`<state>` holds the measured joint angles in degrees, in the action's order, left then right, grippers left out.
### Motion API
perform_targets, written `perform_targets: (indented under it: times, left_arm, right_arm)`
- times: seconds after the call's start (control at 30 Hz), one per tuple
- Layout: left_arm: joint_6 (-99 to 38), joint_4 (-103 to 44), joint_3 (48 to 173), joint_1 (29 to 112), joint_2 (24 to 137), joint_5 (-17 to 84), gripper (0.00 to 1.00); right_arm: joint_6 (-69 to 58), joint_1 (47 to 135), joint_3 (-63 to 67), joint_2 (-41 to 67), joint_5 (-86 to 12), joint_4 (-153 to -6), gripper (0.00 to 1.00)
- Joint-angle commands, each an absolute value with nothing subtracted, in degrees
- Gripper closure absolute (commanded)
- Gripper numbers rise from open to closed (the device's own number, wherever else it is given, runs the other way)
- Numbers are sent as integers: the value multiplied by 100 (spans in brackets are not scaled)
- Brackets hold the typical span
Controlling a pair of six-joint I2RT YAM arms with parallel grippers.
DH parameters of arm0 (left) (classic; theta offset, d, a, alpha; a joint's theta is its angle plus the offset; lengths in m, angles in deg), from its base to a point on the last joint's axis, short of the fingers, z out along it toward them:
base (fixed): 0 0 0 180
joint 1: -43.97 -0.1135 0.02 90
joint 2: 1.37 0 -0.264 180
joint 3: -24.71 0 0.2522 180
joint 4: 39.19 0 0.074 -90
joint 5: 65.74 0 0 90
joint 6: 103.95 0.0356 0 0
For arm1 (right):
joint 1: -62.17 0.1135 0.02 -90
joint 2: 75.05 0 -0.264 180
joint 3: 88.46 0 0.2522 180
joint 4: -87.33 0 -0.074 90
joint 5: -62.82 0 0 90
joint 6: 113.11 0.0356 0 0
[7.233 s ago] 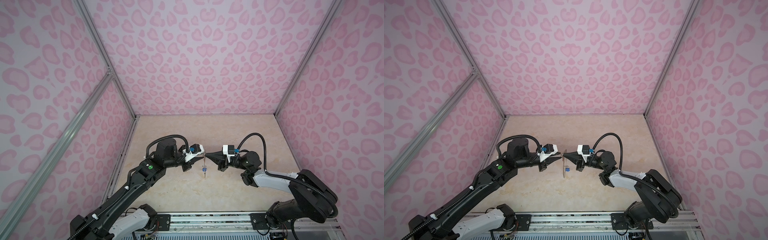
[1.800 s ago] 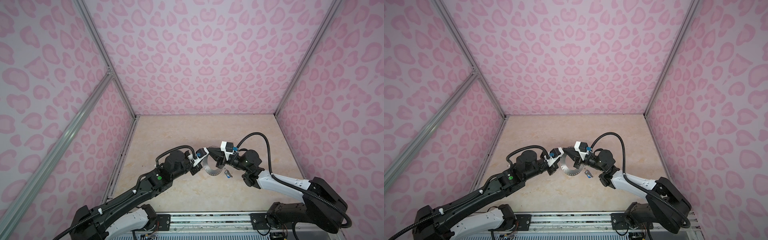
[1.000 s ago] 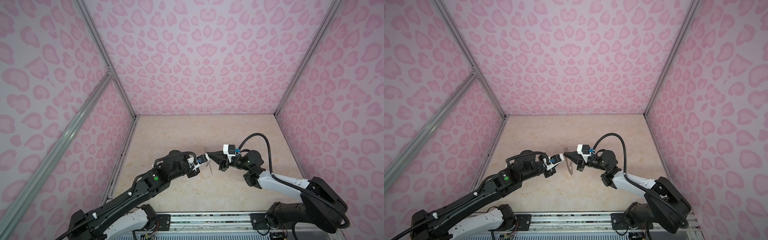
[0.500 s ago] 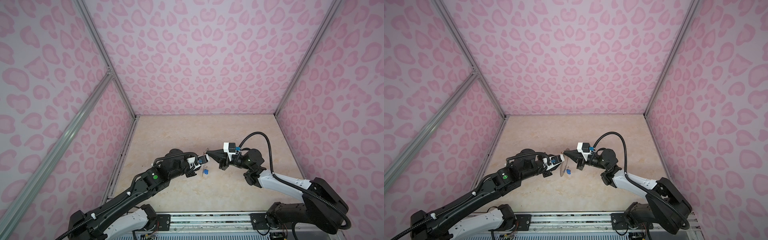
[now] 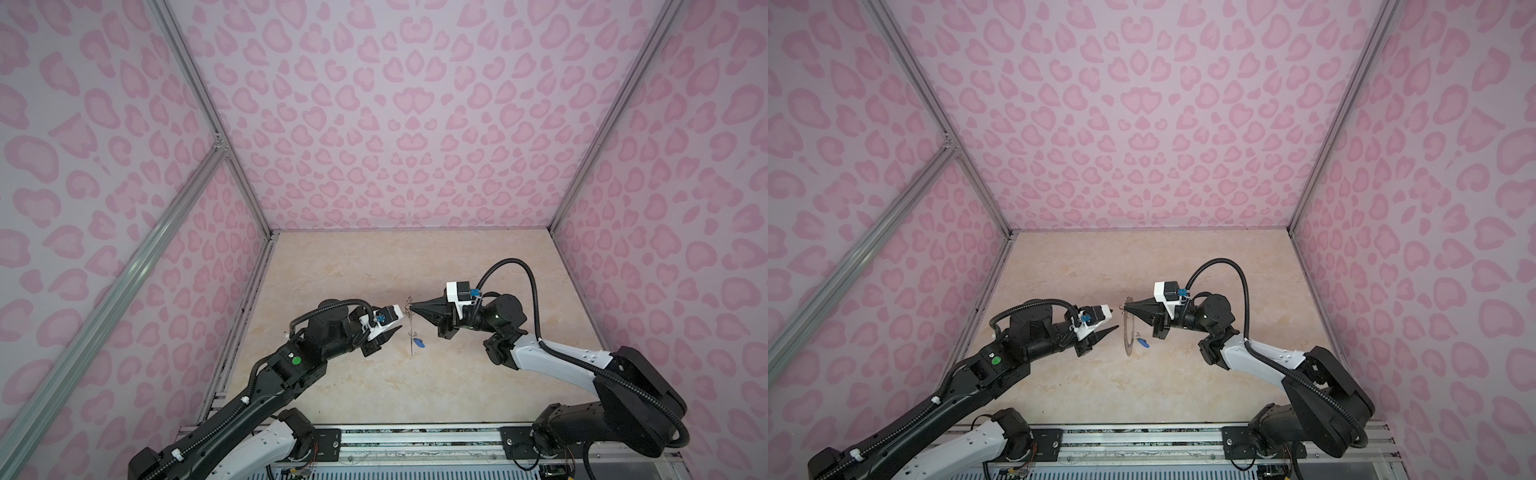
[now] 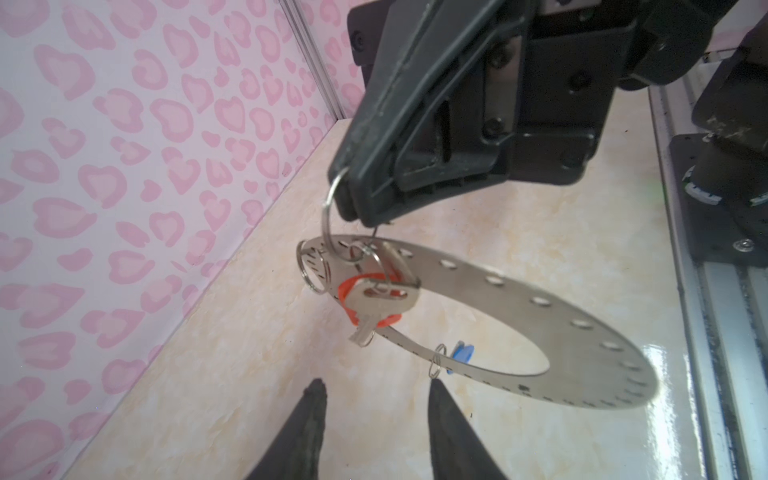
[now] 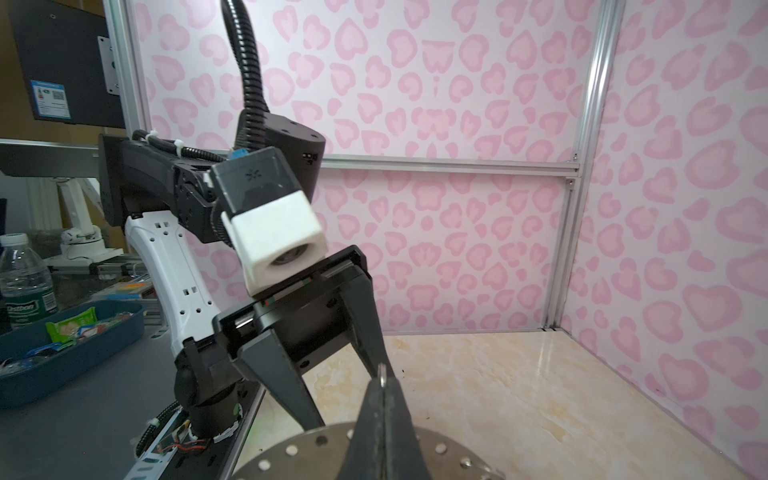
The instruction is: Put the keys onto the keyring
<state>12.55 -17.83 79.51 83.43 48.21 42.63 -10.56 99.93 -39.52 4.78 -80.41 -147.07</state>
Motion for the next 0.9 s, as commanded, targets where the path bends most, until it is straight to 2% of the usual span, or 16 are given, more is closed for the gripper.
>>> perform_targets:
  times: [0.0, 0.73, 0.87]
  left_arm:
    - [1040, -2000, 7943, 8255, 4917, 5036, 60]
    - [1268, -1978, 8118, 8000, 5303, 6188, 62]
    - [1277, -1999, 8119, 8000, 5338, 6224, 72]
  right_arm:
    - [-920, 10003, -3875, 506, -8384, -15029, 100]
    - [-1336, 10058, -3594, 565, -8871, -14129, 100]
    - [-1366, 10070, -3612, 577, -8874, -14106, 100]
